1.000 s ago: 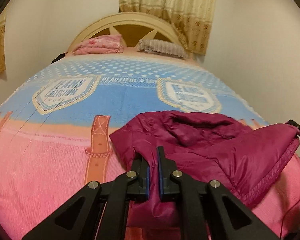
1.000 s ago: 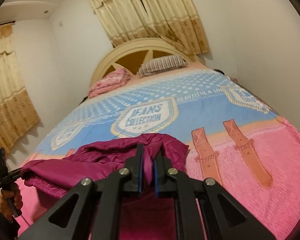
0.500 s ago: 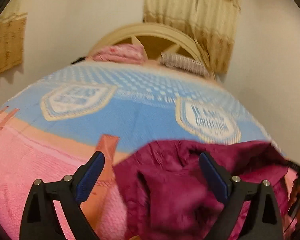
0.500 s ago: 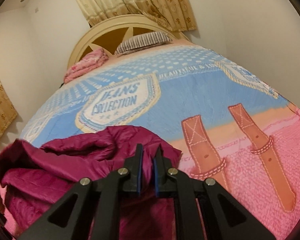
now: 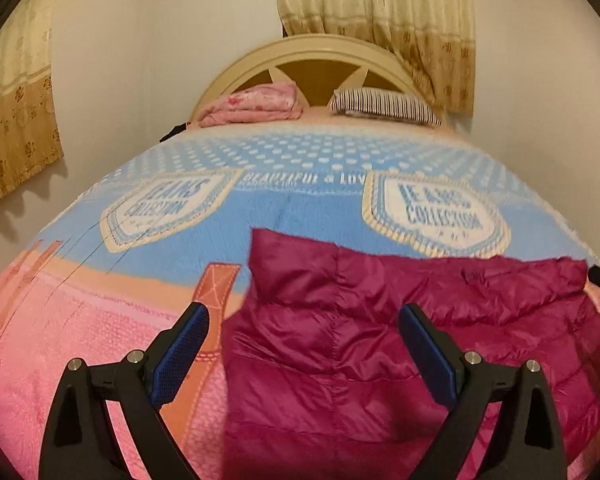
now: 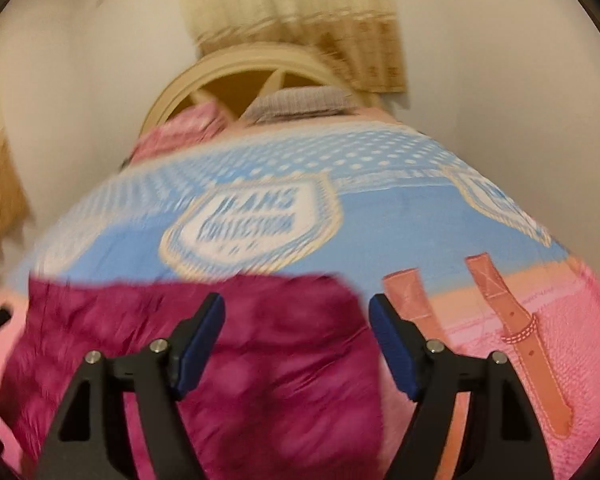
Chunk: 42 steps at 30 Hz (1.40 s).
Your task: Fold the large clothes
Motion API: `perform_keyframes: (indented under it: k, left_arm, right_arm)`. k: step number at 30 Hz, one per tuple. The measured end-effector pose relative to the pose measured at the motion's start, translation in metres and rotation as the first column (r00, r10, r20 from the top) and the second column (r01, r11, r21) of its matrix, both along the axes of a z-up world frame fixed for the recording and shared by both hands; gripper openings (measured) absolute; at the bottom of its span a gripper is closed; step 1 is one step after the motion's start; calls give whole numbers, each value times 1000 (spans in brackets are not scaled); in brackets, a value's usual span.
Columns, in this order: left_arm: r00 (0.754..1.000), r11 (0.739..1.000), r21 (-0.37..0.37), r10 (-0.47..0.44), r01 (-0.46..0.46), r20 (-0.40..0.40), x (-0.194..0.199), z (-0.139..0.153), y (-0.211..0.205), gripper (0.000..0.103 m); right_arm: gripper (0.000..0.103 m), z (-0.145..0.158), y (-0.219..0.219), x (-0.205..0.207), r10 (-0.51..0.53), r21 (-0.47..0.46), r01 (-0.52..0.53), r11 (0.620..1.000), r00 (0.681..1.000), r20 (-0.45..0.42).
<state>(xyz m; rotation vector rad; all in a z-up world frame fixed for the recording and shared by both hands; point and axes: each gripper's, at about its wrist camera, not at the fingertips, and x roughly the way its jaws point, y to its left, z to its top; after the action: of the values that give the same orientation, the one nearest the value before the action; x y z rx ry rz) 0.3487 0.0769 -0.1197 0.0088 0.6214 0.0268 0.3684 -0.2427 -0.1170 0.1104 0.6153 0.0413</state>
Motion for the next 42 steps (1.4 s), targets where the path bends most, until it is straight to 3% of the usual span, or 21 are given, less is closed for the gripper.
perform_keyframes:
  k: [5,9,13,21,42]
  left_arm:
    - [1000,999,30,12,-12,-1,11,-11,-18,96]
    - [999,999,-12,36,-36,-30,26,-20,-16,96]
    - [998,999,-18,39,-40,-49,37,-28,-14,96]
    - [992,999,-23,46,-49,-117,61,-65,-15,96]
    - [981,999,-12,48,-51,-189,76,-86,-18,98]
  right_arm:
    - [78,-10,67,-19,112,-25,-112,993,993,-24]
    - [76,-39,102,-8,153,-120,-159,980,986,-61]
    - [76,-57,90,17,102,-103,-112,988,990,-100]
    - [76,-76,78,30,58,-86,-69,994,991,-125]
    - [78,-91,76,45,56,-52,-67,996,982,-178]
